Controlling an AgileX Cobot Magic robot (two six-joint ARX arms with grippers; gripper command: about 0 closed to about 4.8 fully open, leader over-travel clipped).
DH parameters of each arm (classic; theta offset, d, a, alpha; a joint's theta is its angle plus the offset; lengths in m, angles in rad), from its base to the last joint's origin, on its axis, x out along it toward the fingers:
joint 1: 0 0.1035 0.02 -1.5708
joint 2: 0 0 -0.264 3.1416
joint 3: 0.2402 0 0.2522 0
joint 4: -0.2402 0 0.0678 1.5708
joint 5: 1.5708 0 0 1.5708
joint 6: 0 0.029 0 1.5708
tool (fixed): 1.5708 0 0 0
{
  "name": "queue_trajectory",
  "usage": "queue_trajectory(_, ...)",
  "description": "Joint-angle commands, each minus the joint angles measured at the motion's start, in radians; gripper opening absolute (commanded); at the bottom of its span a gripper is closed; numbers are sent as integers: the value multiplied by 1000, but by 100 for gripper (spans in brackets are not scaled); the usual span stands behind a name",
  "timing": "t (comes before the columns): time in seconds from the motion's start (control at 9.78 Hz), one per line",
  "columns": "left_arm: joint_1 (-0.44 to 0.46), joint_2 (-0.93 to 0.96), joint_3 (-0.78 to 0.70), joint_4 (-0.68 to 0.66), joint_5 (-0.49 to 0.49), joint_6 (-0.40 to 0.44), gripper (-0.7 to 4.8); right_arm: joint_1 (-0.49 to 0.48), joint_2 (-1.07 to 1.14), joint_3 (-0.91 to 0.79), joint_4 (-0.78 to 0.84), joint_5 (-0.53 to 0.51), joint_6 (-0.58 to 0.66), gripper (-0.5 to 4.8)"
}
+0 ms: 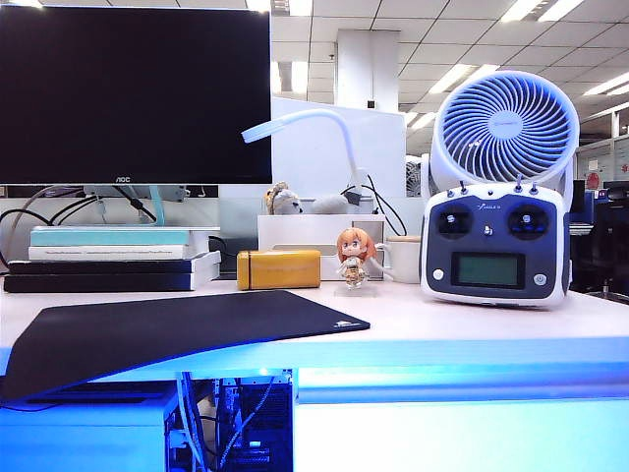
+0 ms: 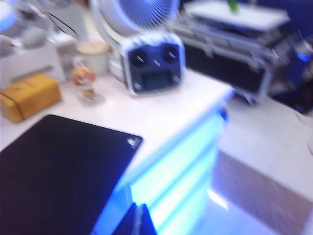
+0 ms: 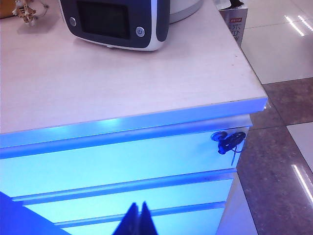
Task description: Open the drawer, place the cleaning sponge inside, then close the drawer.
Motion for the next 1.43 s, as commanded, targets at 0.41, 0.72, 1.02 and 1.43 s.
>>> queue_trajectory(0.41,37,-108,-373,446,-282,-21,-5,1,-1,6,3,5,3,-1)
queue_trajectory(0.72,352,-245,-470,439,-241,-72,-5,1,-1,6,3,5,3,-1)
queue_trajectory(1.02,572,-259,-583,409,-245,-80,-5,1,-2,6,3,6,3,-1)
queue_trajectory(1.43,576,-254,-583,338,-223,12,-5,1,-2,6,3,5,3,-1)
